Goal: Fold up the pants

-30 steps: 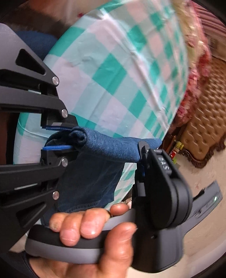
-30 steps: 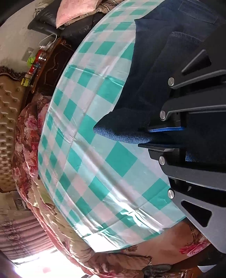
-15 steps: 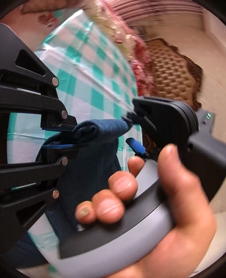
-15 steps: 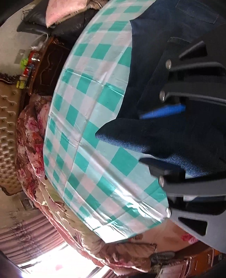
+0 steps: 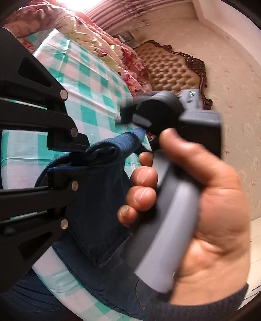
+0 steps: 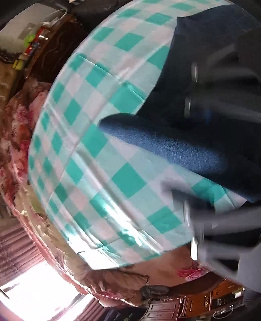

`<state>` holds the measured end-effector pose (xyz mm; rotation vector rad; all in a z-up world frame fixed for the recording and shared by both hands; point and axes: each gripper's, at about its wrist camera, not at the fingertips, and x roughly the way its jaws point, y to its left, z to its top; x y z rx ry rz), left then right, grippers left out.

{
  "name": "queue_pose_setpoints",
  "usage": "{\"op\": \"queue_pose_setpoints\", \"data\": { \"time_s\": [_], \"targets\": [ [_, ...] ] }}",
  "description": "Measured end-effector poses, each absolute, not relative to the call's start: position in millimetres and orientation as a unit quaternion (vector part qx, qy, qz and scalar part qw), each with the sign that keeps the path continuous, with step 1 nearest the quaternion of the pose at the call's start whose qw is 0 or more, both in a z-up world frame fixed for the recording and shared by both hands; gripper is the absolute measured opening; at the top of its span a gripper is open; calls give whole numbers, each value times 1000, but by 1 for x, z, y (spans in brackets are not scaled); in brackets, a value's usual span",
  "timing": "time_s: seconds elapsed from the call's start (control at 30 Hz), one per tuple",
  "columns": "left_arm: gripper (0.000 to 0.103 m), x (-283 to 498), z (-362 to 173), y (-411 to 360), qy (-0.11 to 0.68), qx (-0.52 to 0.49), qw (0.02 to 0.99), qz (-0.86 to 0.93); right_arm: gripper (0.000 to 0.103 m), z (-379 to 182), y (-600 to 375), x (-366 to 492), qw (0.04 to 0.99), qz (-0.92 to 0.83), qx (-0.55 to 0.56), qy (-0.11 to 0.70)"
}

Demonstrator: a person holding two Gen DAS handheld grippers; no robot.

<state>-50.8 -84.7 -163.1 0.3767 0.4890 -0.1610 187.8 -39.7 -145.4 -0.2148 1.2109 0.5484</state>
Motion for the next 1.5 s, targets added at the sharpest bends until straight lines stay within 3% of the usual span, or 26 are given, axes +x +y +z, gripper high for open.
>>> {"op": "queue_pose_setpoints", "data": {
  "time_s": [0.23, 0.37, 0.5, 0.63, 0.83, 0.93, 1.1, 1.37, 1.47, 1.5],
  "targets": [
    [10, -55, -103, -105, 196, 162, 960, -117, 14, -89, -114, 187, 810, 282, 6, 515],
    [10, -62, -56, -153, 144, 152, 963, -167, 14, -38, -196, 179, 835, 272, 78, 473],
    [10, -75, -43, -219, 118, 155, 957, -214, 13, -16, -278, 162, 856, 240, 112, 444],
    [10, -89, -64, -288, 127, 158, 946, -252, 13, -34, -353, 146, 860, 200, 141, 447],
    [13, -112, -139, -373, 144, 223, 929, -259, 12, -115, -433, 129, 839, 175, 187, 479],
    [34, -122, -187, -401, 137, 305, 911, -243, 12, -166, -458, 129, 819, 157, 212, 510],
    [44, -129, -230, -399, 124, 386, 889, -215, 12, -198, -467, 124, 812, 162, 230, 512],
    [42, -119, -238, -398, 131, 400, 881, -219, 13, -196, -454, 119, 829, 139, 173, 514],
    [15, -122, -240, -399, 146, 396, 875, -239, 15, -194, -451, 117, 835, 127, 149, 515],
    [15, -124, -241, -399, 147, 395, 875, -238, 15, -194, -449, 116, 837, 124, 141, 514]
  ]
}}
